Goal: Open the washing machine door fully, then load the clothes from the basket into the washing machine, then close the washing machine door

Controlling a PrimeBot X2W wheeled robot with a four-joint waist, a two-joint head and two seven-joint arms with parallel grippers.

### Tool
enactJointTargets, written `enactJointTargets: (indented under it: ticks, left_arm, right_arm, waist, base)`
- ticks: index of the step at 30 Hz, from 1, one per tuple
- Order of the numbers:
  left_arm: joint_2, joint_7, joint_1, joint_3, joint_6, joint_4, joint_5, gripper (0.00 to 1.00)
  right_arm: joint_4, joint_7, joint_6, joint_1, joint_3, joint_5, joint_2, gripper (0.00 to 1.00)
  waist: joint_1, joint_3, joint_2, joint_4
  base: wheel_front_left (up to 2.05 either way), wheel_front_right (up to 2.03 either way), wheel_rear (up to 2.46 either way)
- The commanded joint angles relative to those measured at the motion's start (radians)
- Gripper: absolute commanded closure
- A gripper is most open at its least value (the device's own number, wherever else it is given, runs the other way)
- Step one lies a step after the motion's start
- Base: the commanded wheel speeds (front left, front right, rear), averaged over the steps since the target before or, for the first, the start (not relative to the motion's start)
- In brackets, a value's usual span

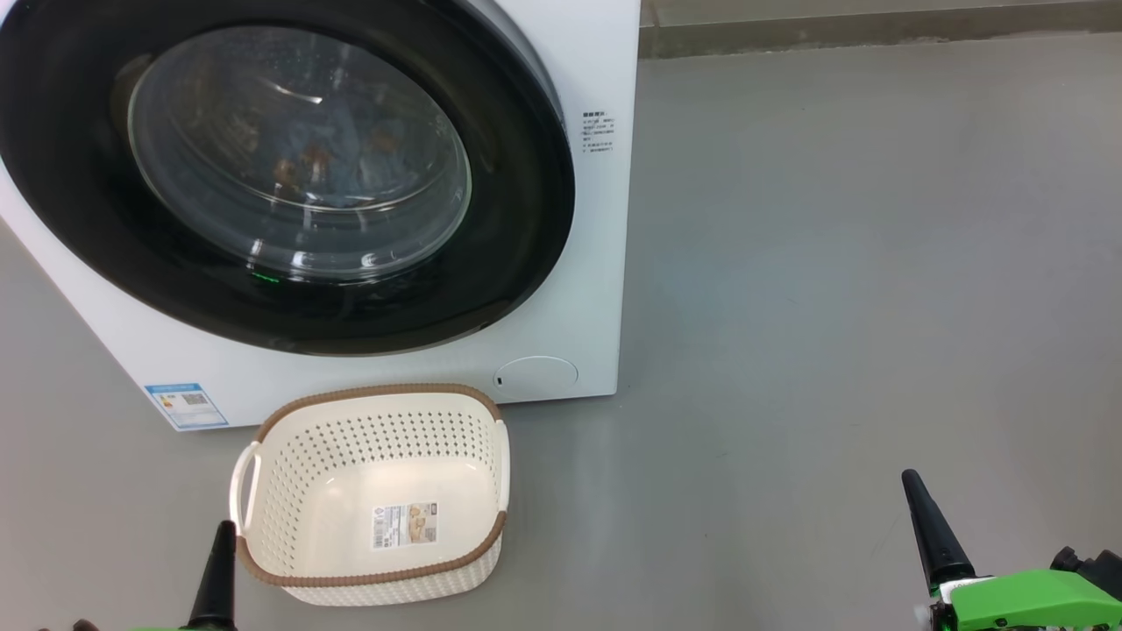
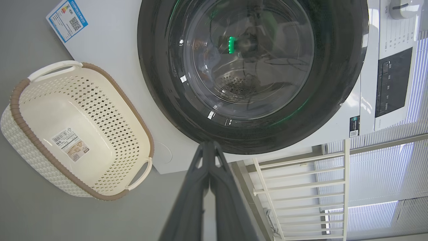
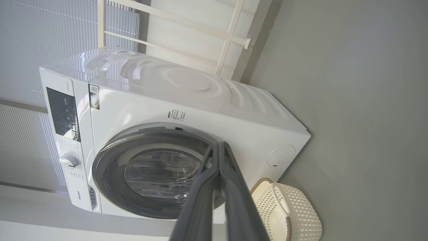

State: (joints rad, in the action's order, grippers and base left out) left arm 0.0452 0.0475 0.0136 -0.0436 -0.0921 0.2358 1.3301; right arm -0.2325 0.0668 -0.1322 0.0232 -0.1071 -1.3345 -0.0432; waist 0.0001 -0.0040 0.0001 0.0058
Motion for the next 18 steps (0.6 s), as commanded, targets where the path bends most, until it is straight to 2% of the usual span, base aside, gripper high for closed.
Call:
enactJointTargets:
  ticks: [1,18]
  left_arm:
    - [0.010,0.010,0.056,-0.035,-0.015,-0.016,0.037,1.00]
    - [0.006,0.053,0.085,-0.062,-0.033,0.004,0.220,1.00]
  right_arm:
    - [0.020,0.008,0.001,0.054,0.015,-0.042,-0.013,1.00]
    - [-0.004,0.032,0.001,0.077,0.005,-0.223,-0.013,1.00]
  waist:
    - [-0.0001,0.001,-0.0001,0.000]
    - [-0.0001,0.006,-0.0001,-0.005]
  base:
    - [0.00,0.00,0.00]
    - [0.00,0.00,0.00]
